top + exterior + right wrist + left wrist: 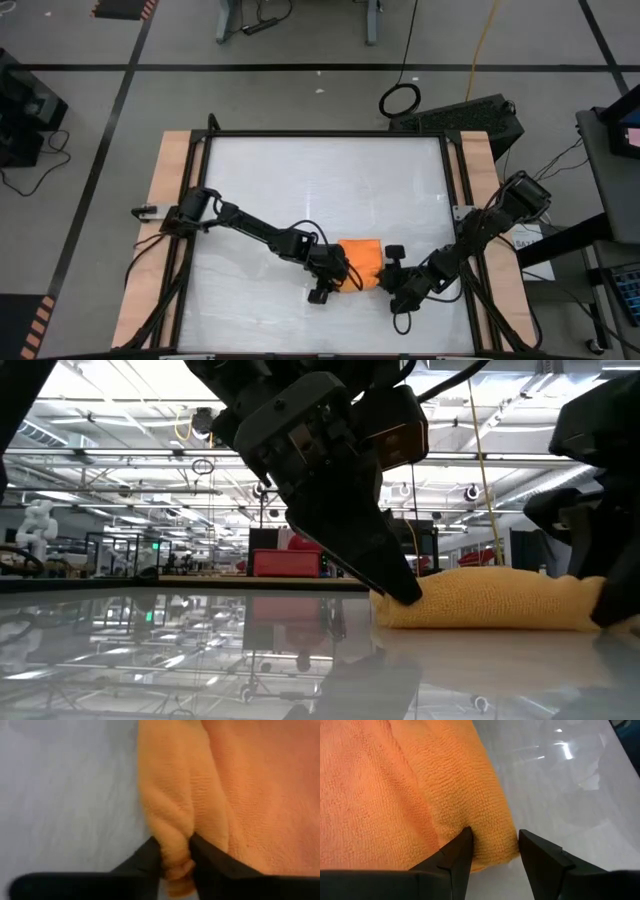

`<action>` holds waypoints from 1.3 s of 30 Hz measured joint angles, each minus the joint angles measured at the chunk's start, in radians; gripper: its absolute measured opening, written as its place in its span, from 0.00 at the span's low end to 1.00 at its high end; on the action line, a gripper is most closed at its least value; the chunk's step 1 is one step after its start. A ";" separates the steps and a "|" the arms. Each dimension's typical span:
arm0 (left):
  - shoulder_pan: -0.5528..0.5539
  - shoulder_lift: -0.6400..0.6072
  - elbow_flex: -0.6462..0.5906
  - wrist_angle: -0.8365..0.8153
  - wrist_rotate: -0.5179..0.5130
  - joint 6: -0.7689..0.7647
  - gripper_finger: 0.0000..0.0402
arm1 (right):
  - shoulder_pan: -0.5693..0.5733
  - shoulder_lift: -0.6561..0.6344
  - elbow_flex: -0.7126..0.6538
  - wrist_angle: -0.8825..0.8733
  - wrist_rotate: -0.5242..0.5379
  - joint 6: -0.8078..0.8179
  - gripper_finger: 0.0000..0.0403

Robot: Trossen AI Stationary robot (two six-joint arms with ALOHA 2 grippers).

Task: Roll towel
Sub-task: Roll the orange microfiber cloth

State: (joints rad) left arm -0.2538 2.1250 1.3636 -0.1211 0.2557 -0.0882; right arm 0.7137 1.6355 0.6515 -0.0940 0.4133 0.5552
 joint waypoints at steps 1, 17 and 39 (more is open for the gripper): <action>0.000 0.000 0.000 0.000 0.002 -0.010 0.42 | 0.000 -0.005 0.000 -0.001 0.000 0.015 0.13; 0.008 -0.105 -0.002 0.003 -0.038 -0.061 0.42 | 0.001 -0.077 -0.004 0.023 -0.248 0.243 0.02; -0.193 -0.154 0.000 0.011 -0.504 0.205 0.42 | 0.001 -0.077 -0.005 0.092 -0.318 0.566 0.02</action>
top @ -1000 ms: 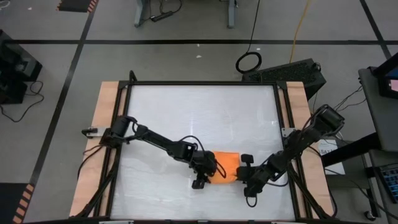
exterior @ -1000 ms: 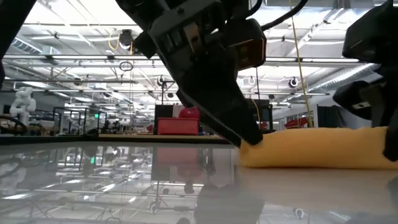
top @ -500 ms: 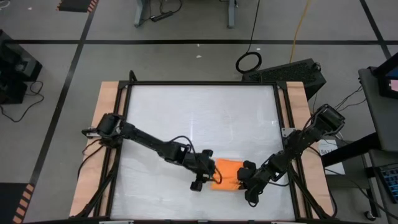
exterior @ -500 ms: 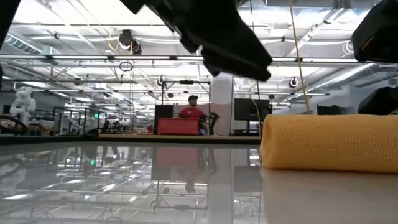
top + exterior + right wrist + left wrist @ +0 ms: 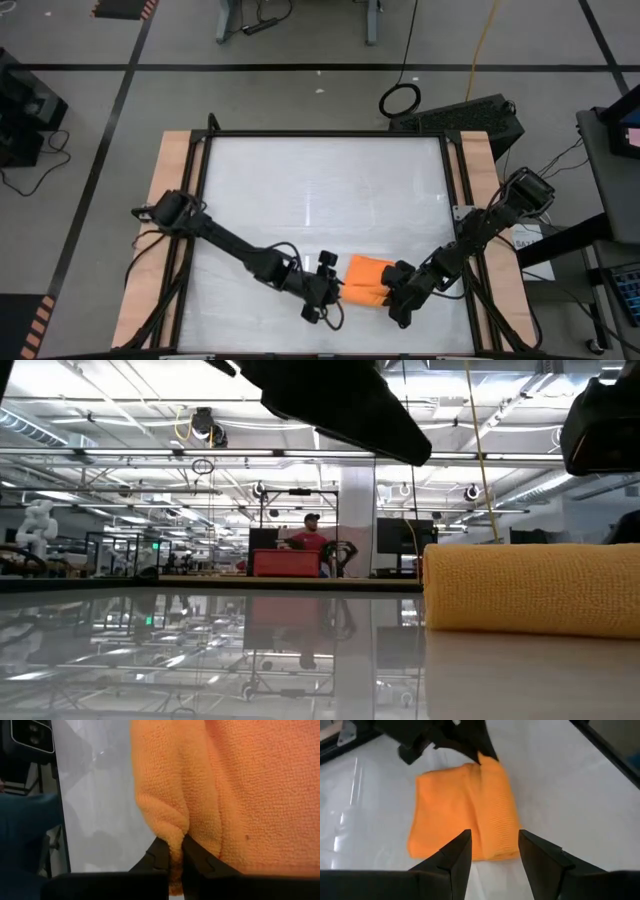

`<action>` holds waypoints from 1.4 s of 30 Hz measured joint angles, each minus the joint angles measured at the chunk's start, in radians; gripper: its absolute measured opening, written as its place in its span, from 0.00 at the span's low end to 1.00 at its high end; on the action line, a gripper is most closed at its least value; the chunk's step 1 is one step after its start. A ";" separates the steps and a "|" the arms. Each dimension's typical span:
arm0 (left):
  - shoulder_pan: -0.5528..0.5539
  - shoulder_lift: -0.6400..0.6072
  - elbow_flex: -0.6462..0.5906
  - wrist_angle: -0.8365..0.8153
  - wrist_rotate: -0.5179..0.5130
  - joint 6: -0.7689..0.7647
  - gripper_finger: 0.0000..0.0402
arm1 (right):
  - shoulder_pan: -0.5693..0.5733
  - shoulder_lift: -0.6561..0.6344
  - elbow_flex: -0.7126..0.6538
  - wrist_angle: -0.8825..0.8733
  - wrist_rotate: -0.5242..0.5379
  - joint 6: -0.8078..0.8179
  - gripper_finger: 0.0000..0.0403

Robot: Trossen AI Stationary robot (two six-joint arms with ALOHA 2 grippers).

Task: Roll towel
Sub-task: Roll the orange microfiber cloth

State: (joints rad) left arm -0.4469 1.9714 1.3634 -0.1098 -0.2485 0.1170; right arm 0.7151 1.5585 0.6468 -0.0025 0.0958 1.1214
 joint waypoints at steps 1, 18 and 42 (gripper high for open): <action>-0.003 0.004 0.000 0.000 0.000 0.003 0.42 | 0.000 0.000 0.000 0.000 0.001 0.005 0.02; -0.005 0.091 0.001 0.089 0.122 0.051 0.42 | 0.000 0.000 0.001 0.034 0.006 0.118 0.02; 0.013 0.152 0.000 0.182 0.029 0.220 0.42 | 0.000 -0.001 0.001 0.036 -0.020 0.153 0.03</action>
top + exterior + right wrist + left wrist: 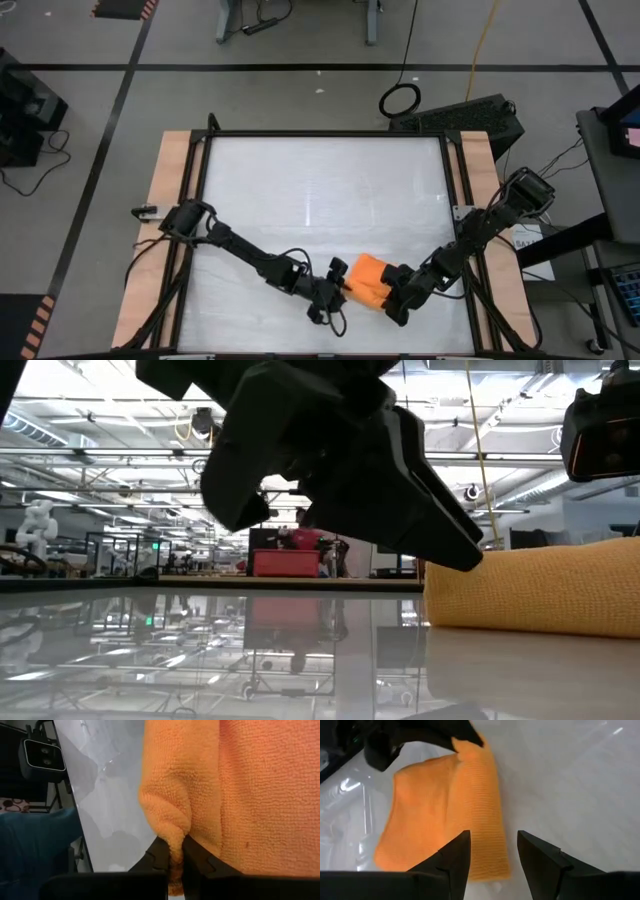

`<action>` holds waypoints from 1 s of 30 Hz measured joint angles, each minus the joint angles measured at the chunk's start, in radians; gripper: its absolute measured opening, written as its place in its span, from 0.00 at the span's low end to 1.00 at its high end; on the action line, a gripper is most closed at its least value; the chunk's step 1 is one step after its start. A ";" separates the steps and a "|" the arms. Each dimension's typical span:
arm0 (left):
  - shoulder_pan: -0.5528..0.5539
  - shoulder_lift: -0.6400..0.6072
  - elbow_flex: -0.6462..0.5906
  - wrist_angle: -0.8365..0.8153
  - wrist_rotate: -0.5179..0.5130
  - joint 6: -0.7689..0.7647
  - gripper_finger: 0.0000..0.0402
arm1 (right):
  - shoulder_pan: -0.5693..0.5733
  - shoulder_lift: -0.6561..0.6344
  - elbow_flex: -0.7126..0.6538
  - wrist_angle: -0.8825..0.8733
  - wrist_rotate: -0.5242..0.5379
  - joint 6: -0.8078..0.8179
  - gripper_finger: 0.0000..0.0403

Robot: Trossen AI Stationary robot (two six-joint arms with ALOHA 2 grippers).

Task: Roll towel
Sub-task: Roll the orange microfiber cloth

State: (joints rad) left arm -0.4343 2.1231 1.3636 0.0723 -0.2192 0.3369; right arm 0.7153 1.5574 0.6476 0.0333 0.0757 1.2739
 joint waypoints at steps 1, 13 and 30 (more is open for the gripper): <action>-0.001 0.000 0.000 0.000 0.000 0.012 0.42 | 0.000 0.000 0.000 0.000 0.000 0.000 0.03; 0.059 0.009 0.001 -0.001 0.070 0.065 0.43 | 0.000 0.000 0.000 0.002 -0.006 0.001 0.04; 0.130 0.031 0.001 -0.011 0.323 0.034 0.42 | 0.000 0.000 0.000 0.003 -0.003 -0.003 0.04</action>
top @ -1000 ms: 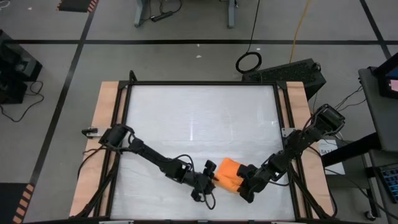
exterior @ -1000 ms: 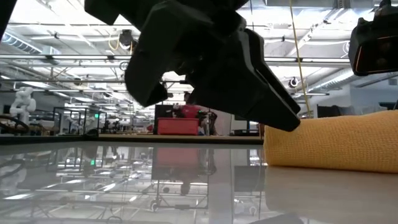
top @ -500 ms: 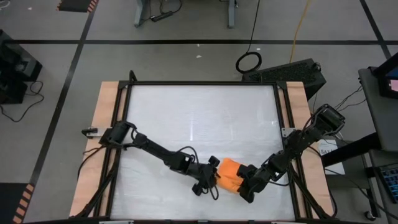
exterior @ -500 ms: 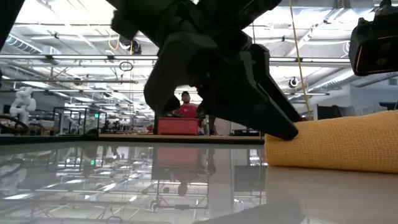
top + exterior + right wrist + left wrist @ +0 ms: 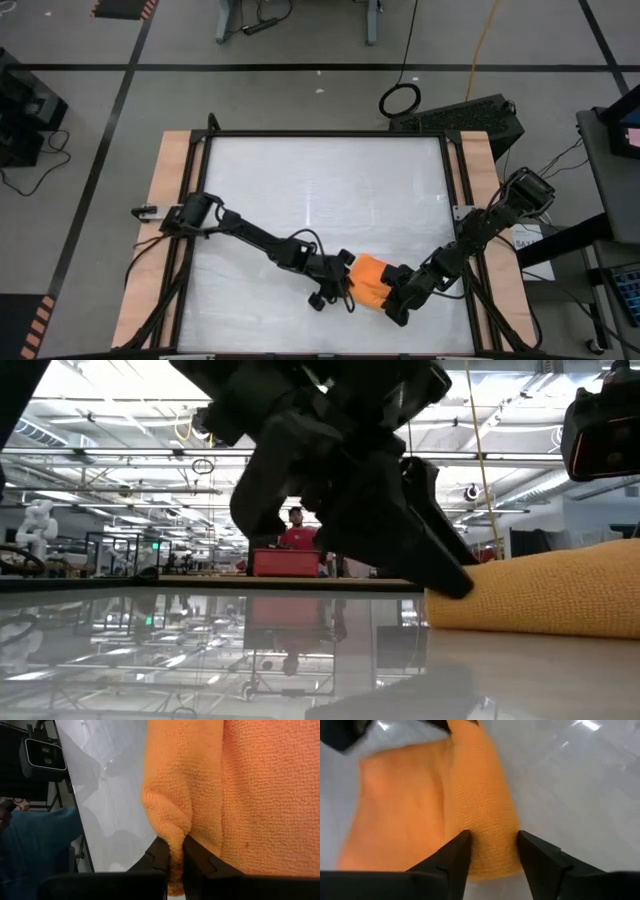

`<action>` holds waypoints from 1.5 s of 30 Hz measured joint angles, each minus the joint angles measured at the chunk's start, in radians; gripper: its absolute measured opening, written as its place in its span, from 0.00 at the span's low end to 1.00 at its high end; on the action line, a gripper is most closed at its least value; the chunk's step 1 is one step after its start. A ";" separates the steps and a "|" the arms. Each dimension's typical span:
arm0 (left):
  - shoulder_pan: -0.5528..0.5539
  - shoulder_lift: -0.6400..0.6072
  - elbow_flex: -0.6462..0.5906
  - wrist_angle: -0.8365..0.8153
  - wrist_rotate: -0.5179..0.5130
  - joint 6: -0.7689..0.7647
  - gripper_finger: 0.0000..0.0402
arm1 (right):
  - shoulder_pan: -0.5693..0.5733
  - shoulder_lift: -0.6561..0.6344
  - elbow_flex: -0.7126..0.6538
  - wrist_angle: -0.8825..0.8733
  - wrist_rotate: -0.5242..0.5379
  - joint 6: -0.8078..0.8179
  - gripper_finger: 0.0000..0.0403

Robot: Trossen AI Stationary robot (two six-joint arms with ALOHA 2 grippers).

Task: Roll towel
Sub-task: Roll the orange microfiber cloth

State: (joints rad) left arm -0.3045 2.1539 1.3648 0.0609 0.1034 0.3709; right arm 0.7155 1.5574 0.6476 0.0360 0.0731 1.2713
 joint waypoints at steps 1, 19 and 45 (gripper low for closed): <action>0.002 0.004 0.000 -0.003 0.001 -0.010 0.41 | 0.000 0.000 0.000 0.001 0.001 -0.003 0.04; 0.043 0.037 0.000 0.022 0.362 -0.256 0.04 | 0.037 0.000 0.000 0.020 0.013 -0.164 0.41; 0.115 0.095 0.001 0.207 0.686 -0.905 0.04 | 0.190 0.034 0.145 -0.095 0.338 -0.671 0.50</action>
State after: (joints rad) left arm -0.1899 2.2490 1.3659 0.2683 0.7890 -0.5344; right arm 0.9054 1.5909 0.7929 -0.0589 0.4109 0.6006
